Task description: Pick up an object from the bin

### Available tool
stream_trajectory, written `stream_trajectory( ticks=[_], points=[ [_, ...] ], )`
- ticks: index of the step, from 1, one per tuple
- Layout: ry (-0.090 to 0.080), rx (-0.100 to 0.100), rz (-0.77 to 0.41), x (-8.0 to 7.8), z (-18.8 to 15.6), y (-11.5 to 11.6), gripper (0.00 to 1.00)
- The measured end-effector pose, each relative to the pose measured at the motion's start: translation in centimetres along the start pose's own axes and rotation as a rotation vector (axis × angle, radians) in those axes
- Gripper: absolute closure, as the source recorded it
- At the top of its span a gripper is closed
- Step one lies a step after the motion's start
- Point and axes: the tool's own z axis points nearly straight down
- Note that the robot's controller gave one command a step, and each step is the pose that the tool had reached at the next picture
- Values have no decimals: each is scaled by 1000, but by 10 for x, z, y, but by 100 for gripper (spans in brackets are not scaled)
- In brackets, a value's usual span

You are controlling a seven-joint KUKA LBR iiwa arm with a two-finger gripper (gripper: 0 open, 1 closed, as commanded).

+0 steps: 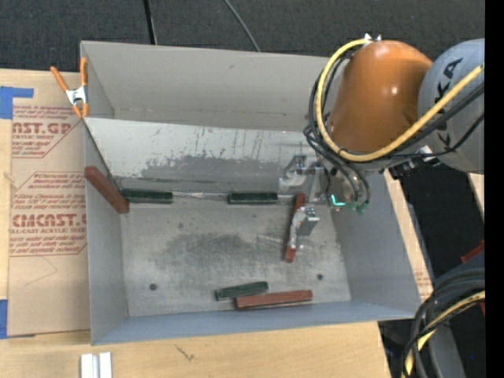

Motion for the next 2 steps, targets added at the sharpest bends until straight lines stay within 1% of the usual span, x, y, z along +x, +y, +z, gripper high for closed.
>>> stream_trajectory(
  ticks=[1, 2],
  points=[
    [-8, 0, 0, -1, -4, 0, 0],
    [-13, 0, -7, 4, 56, -22, 0]
  ],
)
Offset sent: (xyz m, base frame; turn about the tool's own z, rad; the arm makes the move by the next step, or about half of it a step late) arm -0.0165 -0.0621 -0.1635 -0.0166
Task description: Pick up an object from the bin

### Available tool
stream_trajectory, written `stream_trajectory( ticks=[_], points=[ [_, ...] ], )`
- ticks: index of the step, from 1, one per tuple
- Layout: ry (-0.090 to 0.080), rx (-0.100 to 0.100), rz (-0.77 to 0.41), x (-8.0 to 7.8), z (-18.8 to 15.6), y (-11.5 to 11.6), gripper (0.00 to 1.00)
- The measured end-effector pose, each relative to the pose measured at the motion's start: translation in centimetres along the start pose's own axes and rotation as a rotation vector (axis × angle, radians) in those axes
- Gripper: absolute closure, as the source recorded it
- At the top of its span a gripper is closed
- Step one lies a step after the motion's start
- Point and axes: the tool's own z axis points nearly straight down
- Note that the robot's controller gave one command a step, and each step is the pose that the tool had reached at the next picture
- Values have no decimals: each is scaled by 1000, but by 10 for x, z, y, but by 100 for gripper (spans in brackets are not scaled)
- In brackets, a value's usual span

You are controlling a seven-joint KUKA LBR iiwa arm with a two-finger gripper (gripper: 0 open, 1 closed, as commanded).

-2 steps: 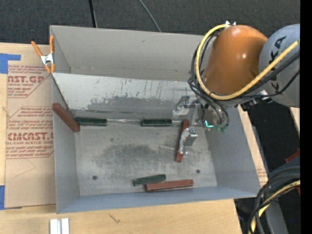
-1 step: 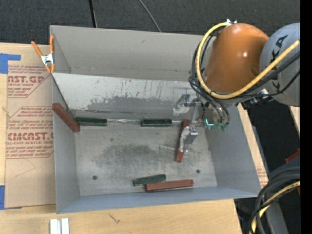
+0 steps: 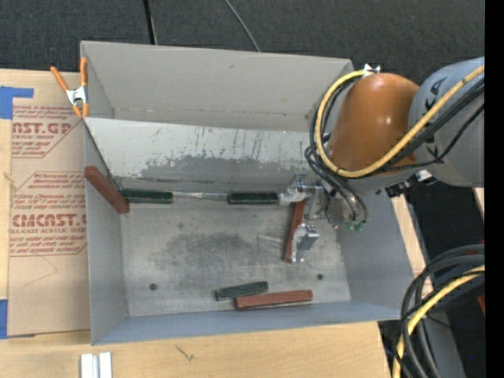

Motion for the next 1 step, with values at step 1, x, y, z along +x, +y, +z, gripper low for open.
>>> stream_trajectory(
  ticks=[1],
  points=[
    [6, -1, 69, -5, 39, -50, 0]
  ],
)
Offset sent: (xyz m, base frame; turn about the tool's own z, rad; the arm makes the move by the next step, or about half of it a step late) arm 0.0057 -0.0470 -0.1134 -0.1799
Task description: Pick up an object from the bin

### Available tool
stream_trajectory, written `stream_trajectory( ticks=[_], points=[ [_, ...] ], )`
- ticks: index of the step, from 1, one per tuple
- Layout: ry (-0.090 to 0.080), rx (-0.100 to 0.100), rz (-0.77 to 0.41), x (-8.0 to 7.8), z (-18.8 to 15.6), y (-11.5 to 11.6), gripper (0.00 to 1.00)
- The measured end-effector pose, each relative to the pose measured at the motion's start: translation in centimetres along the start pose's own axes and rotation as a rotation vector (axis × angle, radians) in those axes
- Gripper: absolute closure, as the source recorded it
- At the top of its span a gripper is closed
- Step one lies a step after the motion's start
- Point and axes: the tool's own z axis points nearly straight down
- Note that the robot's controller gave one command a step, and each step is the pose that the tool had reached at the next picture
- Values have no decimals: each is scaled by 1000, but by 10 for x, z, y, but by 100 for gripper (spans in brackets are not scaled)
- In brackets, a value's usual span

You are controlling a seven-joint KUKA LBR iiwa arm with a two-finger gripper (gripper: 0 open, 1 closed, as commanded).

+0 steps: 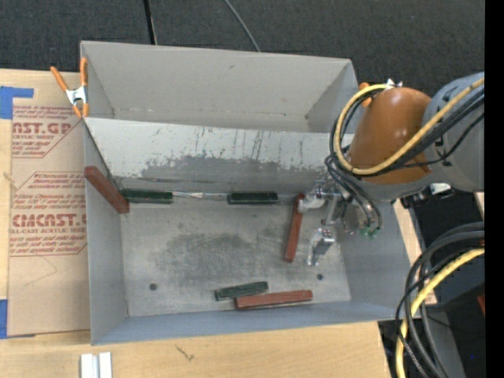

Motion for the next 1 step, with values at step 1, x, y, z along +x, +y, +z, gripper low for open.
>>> stream_trajectory(
  ticks=[1],
  points=[
    [-2, 2, -164, -1, 46, -1, 0]
  ],
)
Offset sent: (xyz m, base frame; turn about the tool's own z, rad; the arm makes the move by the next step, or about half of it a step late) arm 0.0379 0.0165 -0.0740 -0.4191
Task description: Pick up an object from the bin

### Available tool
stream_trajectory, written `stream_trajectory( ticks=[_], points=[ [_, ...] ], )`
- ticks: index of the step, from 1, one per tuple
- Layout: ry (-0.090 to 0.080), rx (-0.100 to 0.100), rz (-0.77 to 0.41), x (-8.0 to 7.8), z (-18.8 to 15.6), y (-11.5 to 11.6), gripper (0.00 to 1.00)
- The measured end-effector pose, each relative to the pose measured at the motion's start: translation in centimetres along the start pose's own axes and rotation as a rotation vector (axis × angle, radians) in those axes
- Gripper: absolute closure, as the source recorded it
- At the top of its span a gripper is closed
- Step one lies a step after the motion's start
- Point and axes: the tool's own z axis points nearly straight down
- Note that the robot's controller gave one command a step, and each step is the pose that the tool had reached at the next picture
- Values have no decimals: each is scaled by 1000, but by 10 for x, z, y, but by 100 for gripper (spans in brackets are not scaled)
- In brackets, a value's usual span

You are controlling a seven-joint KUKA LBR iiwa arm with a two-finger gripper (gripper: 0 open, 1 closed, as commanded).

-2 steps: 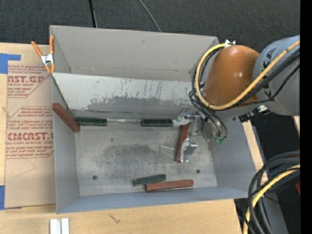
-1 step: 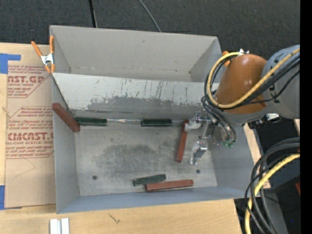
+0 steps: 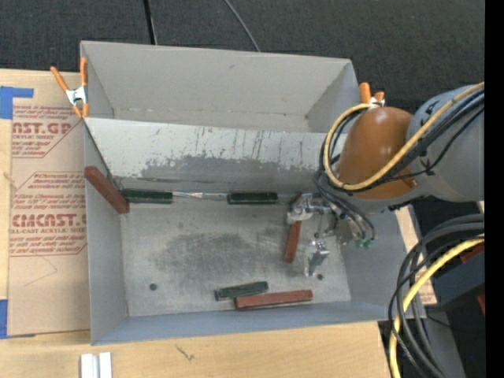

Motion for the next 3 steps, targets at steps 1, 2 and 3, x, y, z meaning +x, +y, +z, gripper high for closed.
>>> stream_trajectory(
  ticks=[1, 2, 3],
  points=[
    [0, -1, -95, -8, 11, 4, 0],
    [7, -4, -207, -13, -43, 14, 0],
    [-2, -1, -406, -22, 23, 15, 100]
  ],
)
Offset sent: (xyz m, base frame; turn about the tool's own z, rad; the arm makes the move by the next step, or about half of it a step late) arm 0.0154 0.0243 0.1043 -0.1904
